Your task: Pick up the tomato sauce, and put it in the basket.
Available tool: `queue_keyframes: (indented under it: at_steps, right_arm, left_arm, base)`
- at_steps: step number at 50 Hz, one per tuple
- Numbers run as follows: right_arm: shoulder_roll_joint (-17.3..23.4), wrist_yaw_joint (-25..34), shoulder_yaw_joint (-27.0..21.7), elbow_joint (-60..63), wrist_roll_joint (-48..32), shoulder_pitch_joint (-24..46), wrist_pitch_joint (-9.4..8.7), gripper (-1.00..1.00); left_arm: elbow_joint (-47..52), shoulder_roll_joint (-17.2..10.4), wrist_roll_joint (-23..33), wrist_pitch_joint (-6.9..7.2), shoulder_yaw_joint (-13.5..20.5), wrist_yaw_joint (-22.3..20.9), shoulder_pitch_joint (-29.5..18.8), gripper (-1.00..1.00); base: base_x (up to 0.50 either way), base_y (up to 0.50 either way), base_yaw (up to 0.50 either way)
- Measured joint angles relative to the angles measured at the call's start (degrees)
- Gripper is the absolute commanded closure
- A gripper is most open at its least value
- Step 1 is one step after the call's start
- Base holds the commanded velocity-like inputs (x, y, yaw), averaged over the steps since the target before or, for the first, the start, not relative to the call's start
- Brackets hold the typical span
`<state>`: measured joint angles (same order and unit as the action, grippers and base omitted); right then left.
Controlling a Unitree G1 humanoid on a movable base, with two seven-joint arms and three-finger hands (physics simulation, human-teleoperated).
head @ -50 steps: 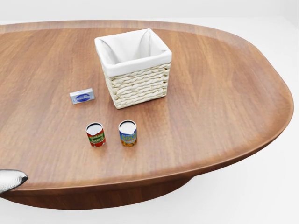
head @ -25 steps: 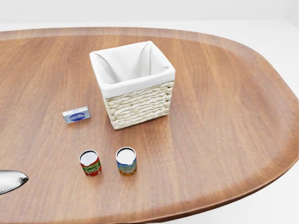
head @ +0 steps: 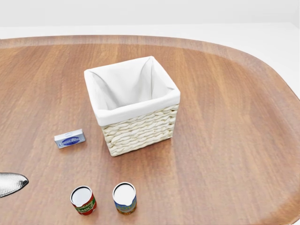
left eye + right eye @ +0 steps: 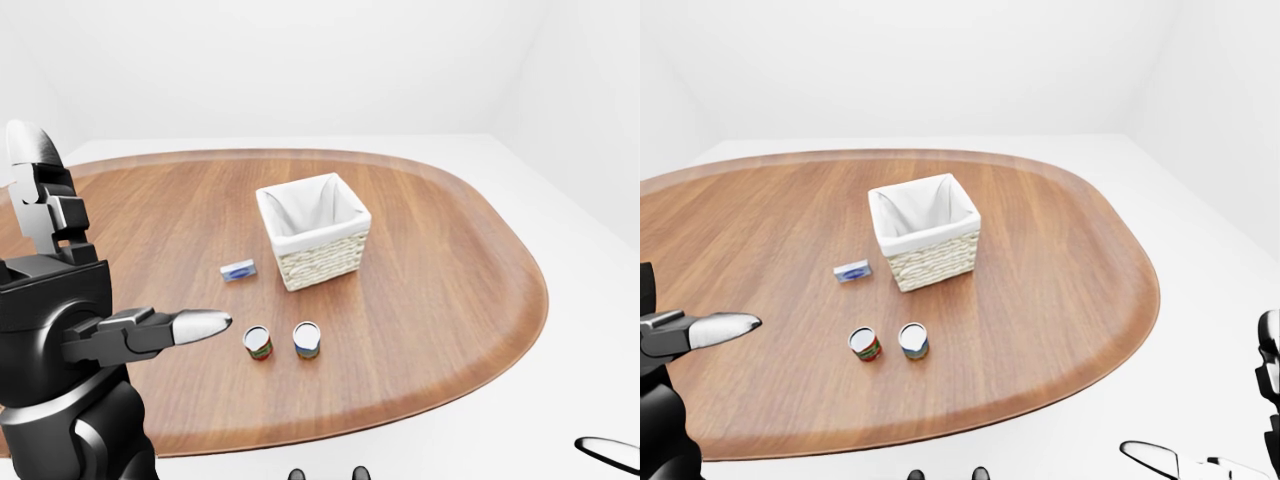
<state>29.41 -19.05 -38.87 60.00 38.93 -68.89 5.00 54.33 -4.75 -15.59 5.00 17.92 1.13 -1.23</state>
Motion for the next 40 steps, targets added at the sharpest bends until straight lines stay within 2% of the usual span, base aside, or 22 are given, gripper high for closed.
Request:
queue_keyframes:
  at_steps: [18,32,36,40]
  right_arm:
    - [0.1,-0.2,0.3,0.0,-0.3,-0.4,0.0,-1.0]
    - [-0.1,-0.1,-0.9,0.0,1.0,-0.5,0.0,-1.0]
    - [-0.1,-0.1,-1.1,0.0,1.2,-0.5,0.0,-1.0]
    - [0.0,-0.2,-1.0,0.0,1.1,-0.4,0.0,-1.0]
  left_arm:
    - [0.0,0.2,-0.1,0.0,-0.1,-0.1,0.1,-1.0]
    - [0.4,-0.1,0.5,0.0,-0.9,-0.3,-0.2,-1.0]
    - [1.2,-0.8,1.1,0.0,-1.6,-0.5,-1.3,-1.0]
    - [2.1,-2.8,2.9,0.0,-3.1,-1.6,-3.6,-1.0]
  base:
    - [0.34,0.0,0.0]
    - [0.0,0.0,0.0]
    - [0.0,0.0,0.0]
    - [0.0,0.0,0.0]
